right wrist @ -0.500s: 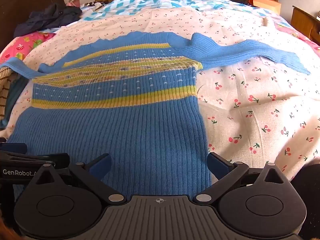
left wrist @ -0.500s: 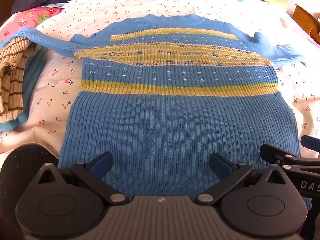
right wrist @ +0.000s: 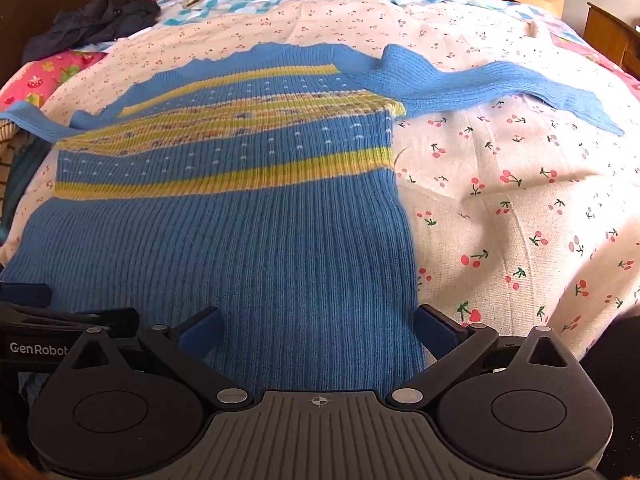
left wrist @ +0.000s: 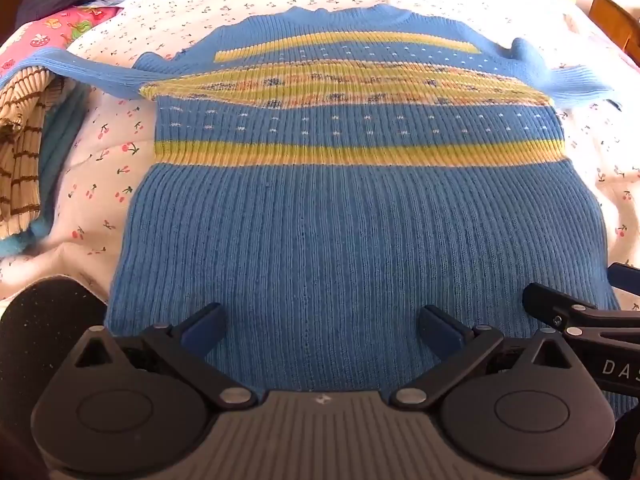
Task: Fold small clothes
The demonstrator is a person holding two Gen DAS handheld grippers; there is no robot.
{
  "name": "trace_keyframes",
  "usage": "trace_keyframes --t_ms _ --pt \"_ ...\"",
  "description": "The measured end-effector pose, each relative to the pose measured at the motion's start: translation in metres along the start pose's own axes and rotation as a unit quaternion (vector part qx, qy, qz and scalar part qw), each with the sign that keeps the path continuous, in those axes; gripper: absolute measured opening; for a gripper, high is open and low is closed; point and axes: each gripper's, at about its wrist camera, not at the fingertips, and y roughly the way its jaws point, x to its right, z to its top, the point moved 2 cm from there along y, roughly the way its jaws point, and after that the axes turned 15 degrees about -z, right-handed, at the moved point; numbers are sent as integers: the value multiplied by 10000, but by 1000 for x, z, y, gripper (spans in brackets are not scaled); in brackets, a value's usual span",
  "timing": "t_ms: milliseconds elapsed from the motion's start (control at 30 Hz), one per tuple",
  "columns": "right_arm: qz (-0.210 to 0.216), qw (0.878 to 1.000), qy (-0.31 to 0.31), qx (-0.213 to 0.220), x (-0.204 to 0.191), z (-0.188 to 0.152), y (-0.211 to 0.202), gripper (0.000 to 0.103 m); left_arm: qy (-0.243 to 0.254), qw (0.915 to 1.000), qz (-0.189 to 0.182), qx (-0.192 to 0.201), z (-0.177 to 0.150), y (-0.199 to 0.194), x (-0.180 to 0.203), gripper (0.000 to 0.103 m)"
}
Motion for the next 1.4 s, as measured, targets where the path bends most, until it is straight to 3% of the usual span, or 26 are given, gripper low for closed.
trace_keyframes --t_ms 833,1167,1400 --pt "-1 10000 -74 -42 -3 -1 4 103 132 9994 59 -305 2 18 -4 103" --pt "41 9997 -40 218 -2 1 -10 103 242 9996 141 78 0 0 -1 103" --pt "-107 9989 -143 431 -6 7 -17 103 57 9989 -17 458 0 -16 -8 103"
